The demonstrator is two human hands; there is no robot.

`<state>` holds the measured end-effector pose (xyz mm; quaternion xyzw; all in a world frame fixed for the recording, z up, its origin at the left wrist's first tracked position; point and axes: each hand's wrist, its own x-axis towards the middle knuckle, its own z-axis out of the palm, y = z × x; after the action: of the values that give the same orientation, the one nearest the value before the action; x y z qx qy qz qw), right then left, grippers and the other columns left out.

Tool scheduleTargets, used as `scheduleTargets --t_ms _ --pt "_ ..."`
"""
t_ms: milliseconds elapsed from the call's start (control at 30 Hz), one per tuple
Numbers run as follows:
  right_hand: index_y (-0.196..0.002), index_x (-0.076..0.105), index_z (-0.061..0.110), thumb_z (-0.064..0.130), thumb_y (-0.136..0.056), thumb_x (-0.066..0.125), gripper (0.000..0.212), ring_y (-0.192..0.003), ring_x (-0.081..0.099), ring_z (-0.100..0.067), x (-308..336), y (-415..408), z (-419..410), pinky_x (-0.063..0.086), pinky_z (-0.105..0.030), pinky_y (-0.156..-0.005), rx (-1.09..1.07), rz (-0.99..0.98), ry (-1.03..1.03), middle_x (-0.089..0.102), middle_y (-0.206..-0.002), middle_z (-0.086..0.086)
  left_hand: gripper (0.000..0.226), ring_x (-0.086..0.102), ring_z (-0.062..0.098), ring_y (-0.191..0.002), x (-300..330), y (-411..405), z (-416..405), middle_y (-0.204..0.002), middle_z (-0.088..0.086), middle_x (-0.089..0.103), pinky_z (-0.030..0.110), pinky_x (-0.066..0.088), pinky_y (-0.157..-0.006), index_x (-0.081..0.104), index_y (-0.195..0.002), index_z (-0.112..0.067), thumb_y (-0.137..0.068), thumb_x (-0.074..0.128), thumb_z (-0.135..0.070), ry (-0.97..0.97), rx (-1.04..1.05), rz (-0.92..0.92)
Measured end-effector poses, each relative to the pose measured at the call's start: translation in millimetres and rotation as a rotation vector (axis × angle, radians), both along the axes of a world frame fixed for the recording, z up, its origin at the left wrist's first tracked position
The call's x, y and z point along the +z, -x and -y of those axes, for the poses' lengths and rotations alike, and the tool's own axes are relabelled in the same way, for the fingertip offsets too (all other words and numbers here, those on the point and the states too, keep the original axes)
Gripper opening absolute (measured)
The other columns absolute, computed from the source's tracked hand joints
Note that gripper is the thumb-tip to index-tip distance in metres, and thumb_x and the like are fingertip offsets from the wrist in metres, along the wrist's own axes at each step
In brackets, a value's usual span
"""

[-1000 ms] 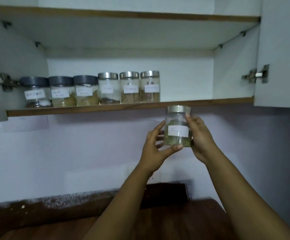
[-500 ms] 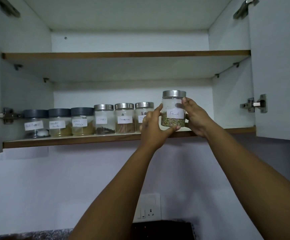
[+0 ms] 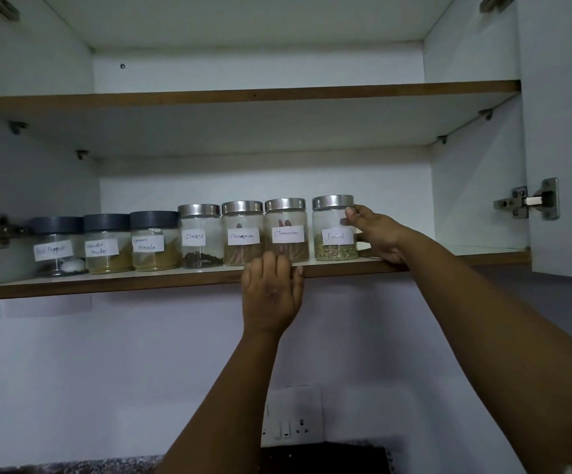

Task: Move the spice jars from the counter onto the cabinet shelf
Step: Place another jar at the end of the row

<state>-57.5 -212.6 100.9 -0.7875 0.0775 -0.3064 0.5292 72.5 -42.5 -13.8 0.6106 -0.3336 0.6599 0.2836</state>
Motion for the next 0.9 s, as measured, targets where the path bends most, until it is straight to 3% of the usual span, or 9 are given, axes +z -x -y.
scheduleTargets --t_ms 67,200,367,900 --pt "-0.151 0.025 0.026 0.057 -0.092 0.048 0.071 -0.125 0.049 -0.025 -0.7 -2.3 2.0 0.041 -0.049 -0.107 0.014 -0.019 -0.027 0.043 -0.146 -0.002 0.026 0.044 0.024 -0.073 1.1 0.4 3.0 -0.081 0.007 0.05 0.035 0.034 -0.073 0.052 -0.081 -0.012 -0.095 0.044 -0.032 0.014 0.027 -0.005" --pt "-0.148 0.031 0.02 0.047 -0.095 0.05 0.062 -0.114 0.055 -0.022 -0.5 -3.5 3.3 0.052 -0.031 -0.08 0.095 -0.031 -0.079 0.046 -0.142 -0.005 0.028 0.045 0.025 -0.072 1.7 -1.2 2.5 -0.08 0.008 0.05 0.035 0.034 -0.073 0.052 -0.08 -0.011 -0.096 0.042 -0.032 0.011 0.045 0.02" --pt "-0.141 0.043 0.021 0.043 -0.095 0.051 0.051 -0.117 0.055 -0.021 -1.4 -9.3 10.7 0.051 -0.029 -0.08 0.124 -0.05 -0.102 0.051 -0.138 -0.003 0.029 0.044 0.025 -0.072 -0.9 -0.8 5.1 -0.079 0.008 0.049 0.034 0.034 -0.073 0.052 -0.08 -0.012 -0.096 0.04 -0.032 0.023 0.038 0.015" --pt "-0.143 0.041 0.019 0.047 -0.095 0.049 0.055 -0.116 0.055 -0.019 -3.3 -14.7 10.8 0.051 -0.025 -0.077 0.071 -0.03 -0.078 0.051 -0.139 -0.002 0.028 0.045 0.024 -0.074 0.8 -1.7 4.2 -0.08 0.008 0.05 0.034 0.035 -0.074 0.054 -0.082 -0.012 -0.095 0.042 -0.033 0.013 0.036 0.005"
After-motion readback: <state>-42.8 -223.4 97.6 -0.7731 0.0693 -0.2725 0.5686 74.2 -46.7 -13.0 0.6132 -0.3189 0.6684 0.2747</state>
